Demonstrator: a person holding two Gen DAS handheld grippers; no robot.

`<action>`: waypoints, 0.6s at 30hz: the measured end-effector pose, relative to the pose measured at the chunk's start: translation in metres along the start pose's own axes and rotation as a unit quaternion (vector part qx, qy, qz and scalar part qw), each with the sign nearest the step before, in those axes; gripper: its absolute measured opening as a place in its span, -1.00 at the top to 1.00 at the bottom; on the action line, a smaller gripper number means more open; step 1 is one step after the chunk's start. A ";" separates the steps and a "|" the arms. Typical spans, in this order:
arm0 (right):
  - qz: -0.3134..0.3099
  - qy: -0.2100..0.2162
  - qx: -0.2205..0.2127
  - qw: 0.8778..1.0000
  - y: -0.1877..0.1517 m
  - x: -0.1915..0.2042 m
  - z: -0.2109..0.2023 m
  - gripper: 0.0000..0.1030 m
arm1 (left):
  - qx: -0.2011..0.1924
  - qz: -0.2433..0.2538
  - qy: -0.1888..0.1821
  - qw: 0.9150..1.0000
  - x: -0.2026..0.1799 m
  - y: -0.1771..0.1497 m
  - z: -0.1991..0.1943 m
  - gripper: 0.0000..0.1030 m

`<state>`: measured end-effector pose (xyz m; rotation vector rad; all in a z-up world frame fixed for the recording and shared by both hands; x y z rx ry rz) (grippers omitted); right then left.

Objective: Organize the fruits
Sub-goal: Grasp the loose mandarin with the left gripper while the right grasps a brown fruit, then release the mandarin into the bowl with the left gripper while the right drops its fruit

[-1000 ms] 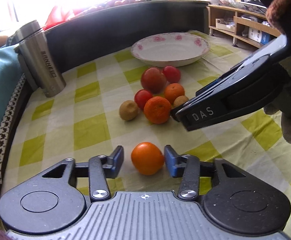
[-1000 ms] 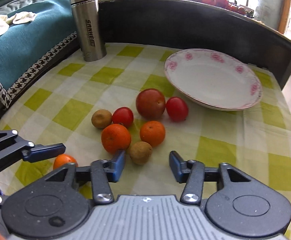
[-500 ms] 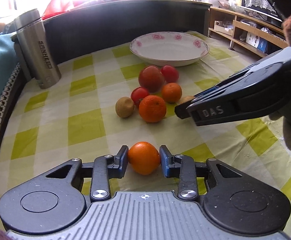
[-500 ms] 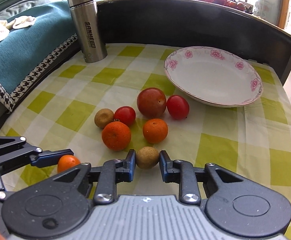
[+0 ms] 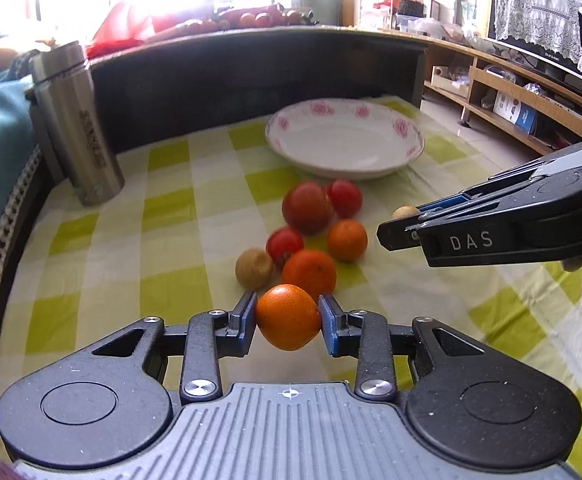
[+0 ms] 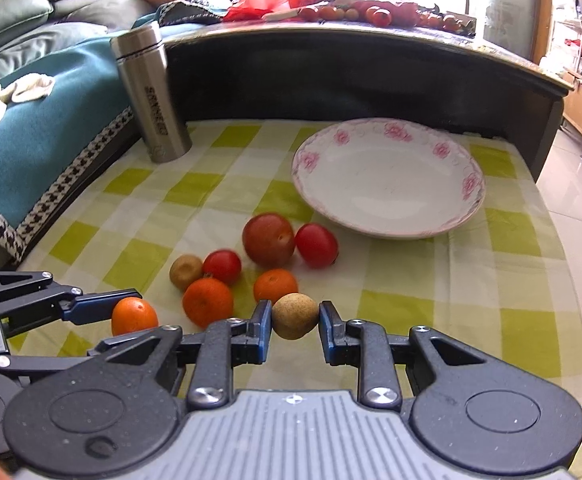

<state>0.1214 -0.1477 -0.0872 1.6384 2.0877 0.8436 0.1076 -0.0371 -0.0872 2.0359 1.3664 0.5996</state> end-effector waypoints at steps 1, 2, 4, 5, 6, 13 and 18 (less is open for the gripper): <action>0.000 -0.002 -0.003 1.000 0.003 -0.001 -0.001 0.40 | -0.003 -0.001 -0.002 1.000 0.000 0.005 0.001 0.20; 0.000 -0.004 -0.007 1.000 0.006 -0.003 -0.002 0.40 | -0.006 -0.003 -0.005 1.000 0.000 0.009 0.002 0.20; 0.003 -0.007 -0.013 1.000 0.011 -0.007 -0.004 0.40 | -0.014 -0.005 -0.007 1.000 0.000 0.020 0.005 0.20; 0.006 -0.010 -0.016 1.000 0.014 -0.010 -0.004 0.40 | -0.018 -0.004 -0.007 1.000 0.000 0.027 0.007 0.20; 0.010 -0.013 -0.018 1.000 0.017 -0.013 -0.003 0.40 | -0.023 -0.004 -0.006 1.000 0.001 0.033 0.009 0.20; 0.030 -0.034 -0.029 0.999 0.045 -0.045 0.009 0.40 | -0.043 0.004 -0.004 0.999 0.000 0.076 0.030 0.20; 0.036 -0.044 -0.034 0.998 0.063 -0.066 0.023 0.39 | -0.045 0.019 -0.005 0.999 -0.008 0.100 0.055 0.20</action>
Point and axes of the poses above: each gripper's, at about its wrist camera, not at the fingertips, and z roughly the way its jaws point, x to its left, y to its top, the point moved 8 cm from there along z, roughly the way its jaws point, and after that the axes turned 4 degrees about x, right-handed, at the moved point
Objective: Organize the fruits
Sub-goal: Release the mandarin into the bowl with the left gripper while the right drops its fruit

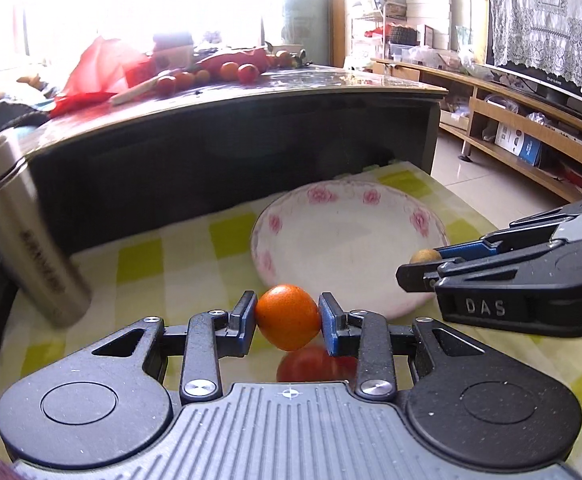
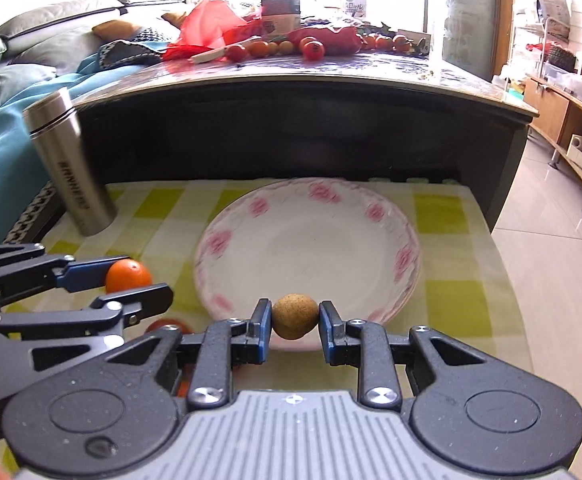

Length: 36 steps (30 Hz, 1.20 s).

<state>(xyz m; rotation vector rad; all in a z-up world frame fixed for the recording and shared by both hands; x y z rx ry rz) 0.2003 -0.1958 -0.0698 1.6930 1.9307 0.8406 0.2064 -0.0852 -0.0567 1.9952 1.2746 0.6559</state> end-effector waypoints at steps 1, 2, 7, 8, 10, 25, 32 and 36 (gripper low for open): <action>-0.002 -0.001 0.000 1.000 0.002 -0.003 0.004 0.39 | 0.001 0.003 -0.001 1.000 -0.002 0.002 0.005 0.20; -0.005 -0.003 0.001 1.000 0.004 -0.005 0.008 0.39 | 0.001 0.006 -0.001 1.000 -0.004 0.004 0.011 0.20; -0.008 -0.009 0.011 1.000 0.008 -0.014 0.026 0.39 | 0.007 0.026 -0.001 1.000 -0.013 0.011 0.032 0.19; -0.009 -0.009 0.013 1.000 0.008 -0.015 0.029 0.39 | 0.008 0.027 0.000 1.000 -0.014 0.011 0.035 0.19; -0.006 -0.010 0.016 1.000 0.008 -0.019 0.034 0.39 | 0.011 0.026 -0.001 1.000 -0.015 0.013 0.041 0.19; 0.004 -0.006 0.026 1.000 0.007 -0.024 0.045 0.37 | 0.019 0.025 0.007 0.999 -0.010 0.014 0.048 0.14; 0.012 -0.003 0.016 1.000 0.013 -0.024 0.036 0.28 | 0.004 0.016 0.015 1.000 0.000 0.021 0.030 0.10; 0.022 -0.001 0.000 1.000 0.020 -0.025 0.023 0.28 | -0.002 0.012 0.020 1.000 0.009 0.022 0.017 0.08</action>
Point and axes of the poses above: each gripper's, at about its wrist camera, not at the fingertips, and z roughly the way its jaws point, x to its left, y to its top, the point moved 8 cm from there along z, roughly the way its jaws point, and after that the axes turned 4 degrees about x, right-handed, at the moved point
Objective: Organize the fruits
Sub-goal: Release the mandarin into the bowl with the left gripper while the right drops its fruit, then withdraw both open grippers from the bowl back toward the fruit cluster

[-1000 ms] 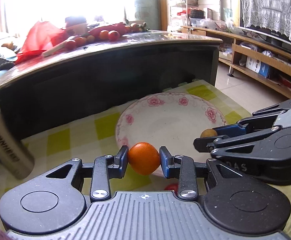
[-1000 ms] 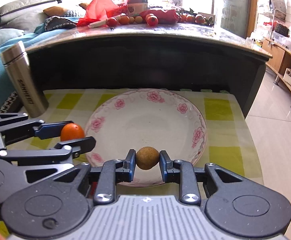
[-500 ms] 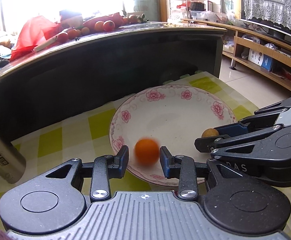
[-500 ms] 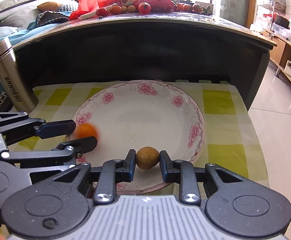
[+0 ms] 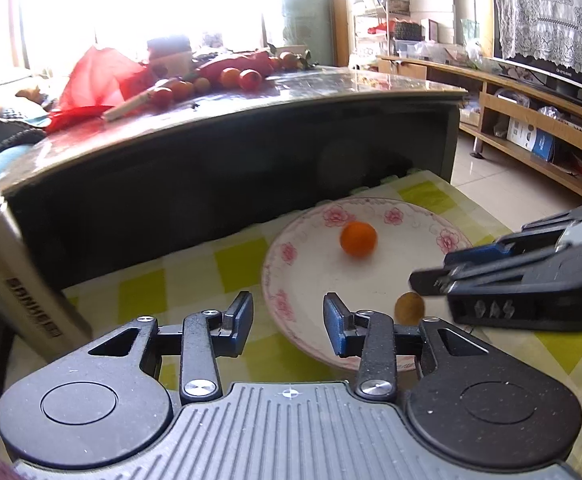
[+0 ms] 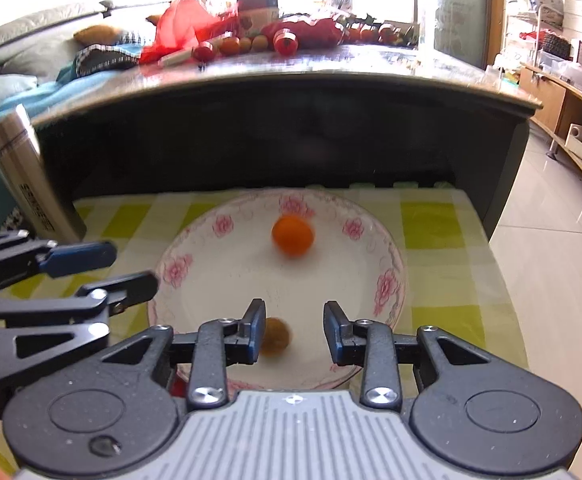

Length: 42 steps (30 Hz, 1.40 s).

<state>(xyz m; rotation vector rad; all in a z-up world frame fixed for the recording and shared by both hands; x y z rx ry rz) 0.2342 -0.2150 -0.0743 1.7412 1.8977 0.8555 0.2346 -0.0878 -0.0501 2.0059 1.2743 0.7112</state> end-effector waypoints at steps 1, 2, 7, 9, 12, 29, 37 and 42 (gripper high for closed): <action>0.003 0.000 -0.005 1.000 0.002 0.000 -0.004 0.28 | -0.001 -0.002 0.000 1.000 0.003 -0.001 -0.004 0.07; 0.008 0.001 -0.010 1.000 0.006 -0.001 -0.008 0.28 | -0.001 -0.005 -0.001 1.000 0.005 -0.001 -0.007 0.07; 0.028 -0.001 -0.035 0.999 0.014 -0.005 -0.032 0.28 | -0.004 -0.010 -0.003 1.000 0.017 -0.009 -0.029 0.05; 0.037 0.001 -0.037 0.999 0.013 -0.005 -0.041 0.28 | -0.004 -0.013 -0.005 1.000 0.021 -0.013 -0.039 0.02; 0.041 0.005 -0.039 0.998 0.008 0.003 -0.054 0.28 | -0.003 -0.020 -0.009 1.000 0.027 -0.022 -0.054 0.02; -0.031 0.035 0.002 0.999 -0.067 0.080 -0.116 0.26 | 0.007 -0.043 0.001 0.999 0.031 -0.071 -0.123 -0.01; -0.023 0.051 -0.029 0.998 -0.066 0.088 -0.151 0.08 | -0.013 -0.018 -0.001 1.000 0.016 -0.071 -0.158 -0.10; -0.034 0.061 -0.017 0.997 -0.074 0.096 -0.138 0.08 | -0.009 0.006 -0.007 1.000 0.016 -0.073 -0.147 -0.16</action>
Point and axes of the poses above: each gripper's, at about its wrist camera, not at the fingertips, and z roughly the way its jaws point, x to its left, y to its top, the point moved 8 cm from there along z, roughly the way its jaws point, and after that the axes turned 4 degrees about x, right-handed, at the moved point
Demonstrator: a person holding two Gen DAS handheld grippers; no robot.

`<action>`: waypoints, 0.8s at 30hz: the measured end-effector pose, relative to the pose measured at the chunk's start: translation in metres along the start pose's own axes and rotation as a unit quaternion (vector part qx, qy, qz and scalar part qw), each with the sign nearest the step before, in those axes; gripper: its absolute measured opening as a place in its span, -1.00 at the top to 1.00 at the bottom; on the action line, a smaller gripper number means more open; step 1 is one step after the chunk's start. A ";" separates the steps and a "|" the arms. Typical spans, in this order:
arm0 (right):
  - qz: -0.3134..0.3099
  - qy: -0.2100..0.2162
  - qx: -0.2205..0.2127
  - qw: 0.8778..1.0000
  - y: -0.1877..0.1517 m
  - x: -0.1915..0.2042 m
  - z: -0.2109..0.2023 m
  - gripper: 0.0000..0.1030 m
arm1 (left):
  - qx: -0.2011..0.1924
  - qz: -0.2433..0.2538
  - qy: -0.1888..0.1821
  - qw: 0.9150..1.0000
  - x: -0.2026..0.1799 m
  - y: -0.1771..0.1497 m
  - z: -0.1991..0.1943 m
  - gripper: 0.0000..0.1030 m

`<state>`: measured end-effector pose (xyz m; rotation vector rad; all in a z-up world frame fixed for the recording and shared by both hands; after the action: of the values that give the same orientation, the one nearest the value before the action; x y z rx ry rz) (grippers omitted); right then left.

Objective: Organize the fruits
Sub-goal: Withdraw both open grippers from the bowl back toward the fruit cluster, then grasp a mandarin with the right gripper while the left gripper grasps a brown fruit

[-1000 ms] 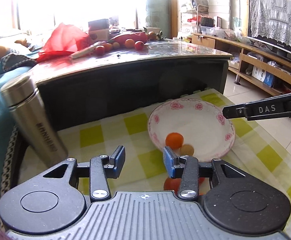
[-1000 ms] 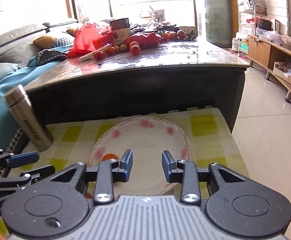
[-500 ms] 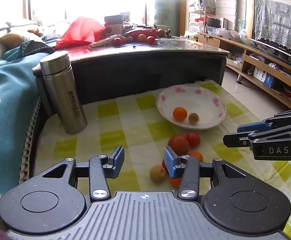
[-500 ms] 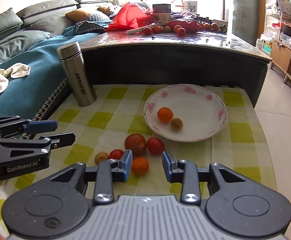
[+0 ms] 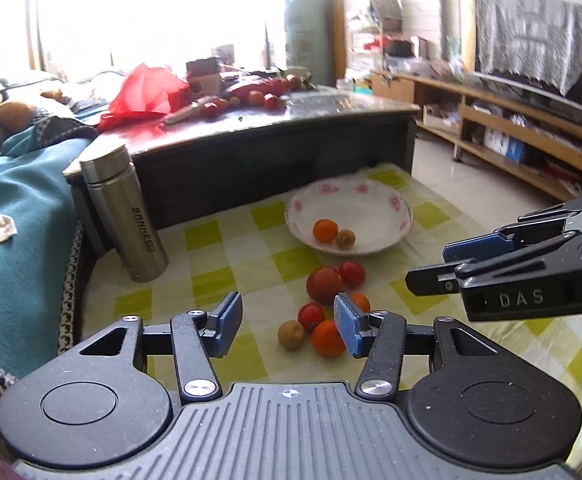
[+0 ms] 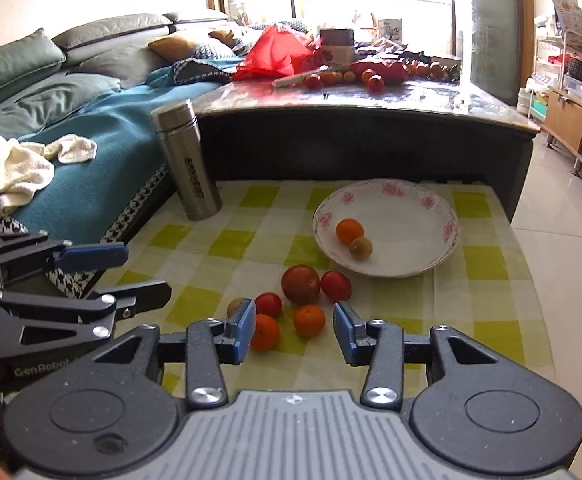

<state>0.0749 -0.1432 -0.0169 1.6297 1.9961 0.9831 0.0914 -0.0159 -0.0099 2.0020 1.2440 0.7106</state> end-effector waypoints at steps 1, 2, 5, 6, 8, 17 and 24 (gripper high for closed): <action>-0.002 0.004 0.004 1.000 -0.003 0.001 0.005 0.08 | 0.004 0.008 0.001 1.000 0.001 -0.003 0.005 -0.16; -0.005 0.010 0.009 1.000 -0.007 0.003 0.010 0.08 | 0.009 0.013 0.002 1.000 0.003 -0.005 0.011 -0.16; -0.018 0.018 0.033 0.999 -0.018 0.008 0.031 0.08 | 0.025 0.016 -0.007 1.000 0.011 -0.015 0.024 -0.16; -0.022 0.019 0.040 0.999 -0.021 0.010 0.038 0.08 | 0.029 0.017 -0.009 0.999 0.013 -0.018 0.028 -0.16; -0.035 0.021 0.045 0.998 -0.023 0.014 0.049 0.08 | 0.038 0.014 -0.014 0.999 0.018 -0.023 0.034 -0.16; -0.056 0.037 0.069 0.995 -0.027 0.026 0.092 0.08 | 0.041 -0.002 -0.027 0.999 0.026 -0.021 0.040 -0.17; -0.070 0.037 0.077 0.994 -0.024 0.028 0.116 0.08 | 0.052 0.008 -0.028 0.998 0.025 -0.024 0.051 -0.22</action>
<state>0.1293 -0.0866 -0.1095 1.5255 2.2508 0.8683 0.1260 0.0018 -0.0577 2.1041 1.2567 0.6052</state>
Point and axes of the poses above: each gripper's, at about its wrist camera, not at the fingertips, and z roughly the way its jaws point, x to its left, y to its top, the point moved 8 cm from there along z, roughly the way its jaws point, and after that the axes turned 4 degrees about x, right-handed, at the moved point
